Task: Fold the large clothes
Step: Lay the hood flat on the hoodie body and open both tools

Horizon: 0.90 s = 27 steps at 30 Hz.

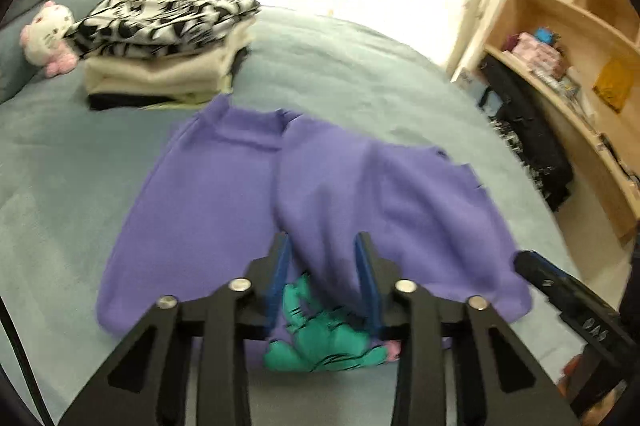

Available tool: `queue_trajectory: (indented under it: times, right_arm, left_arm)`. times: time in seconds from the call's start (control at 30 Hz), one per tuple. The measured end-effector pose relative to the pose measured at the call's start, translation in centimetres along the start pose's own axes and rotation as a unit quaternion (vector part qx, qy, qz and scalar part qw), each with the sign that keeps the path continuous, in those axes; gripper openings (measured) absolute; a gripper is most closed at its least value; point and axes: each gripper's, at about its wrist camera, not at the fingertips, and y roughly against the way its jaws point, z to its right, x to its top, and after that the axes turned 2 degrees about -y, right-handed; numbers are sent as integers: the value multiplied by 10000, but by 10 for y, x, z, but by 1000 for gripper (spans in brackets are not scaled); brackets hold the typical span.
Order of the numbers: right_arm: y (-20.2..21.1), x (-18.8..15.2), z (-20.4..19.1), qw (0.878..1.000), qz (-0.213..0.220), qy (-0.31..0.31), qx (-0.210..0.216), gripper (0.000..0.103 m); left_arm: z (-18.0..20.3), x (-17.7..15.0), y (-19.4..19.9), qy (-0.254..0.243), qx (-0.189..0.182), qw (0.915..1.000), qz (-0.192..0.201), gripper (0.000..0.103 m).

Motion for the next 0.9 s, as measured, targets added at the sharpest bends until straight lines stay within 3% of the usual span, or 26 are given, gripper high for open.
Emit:
queue_trajectory:
  times: [0.1,0.27,0.33,0.4,0.53,0.67,0.9]
  right_arm:
    - [-13,11,-19,9993,95,351,83,42]
    - [-59,23,-24,9987,-38,495,109,42]
    - [-77,20,-15,9990,-206,403,22,40]
    - [-91,16,1,9983,-293,360,-348,39]
    - [-93,9,36,9991,-382,-20,-203,57]
    - [-91,6,30,9990,-335,73,-298,58]
    - [-86,8,43,9986,-361,-380,64,58]
  left_arm:
    - [12,10,-14,-68,-208,9998,-34,12]
    - [22,14,-52,-51,-369,9990,-263,11]
    - [20,9,-74,-53,-194,9983,-542,10]
    - [14,2,-89,-107,80,9975,-693,9]
    - [3,-5,-93,-72,-178,9978,-631,7]
    - [-4,-8,-94,-20,-291,9978,-602,6]
    - [-5,-8,-93,22,-308,9978,-583,6]
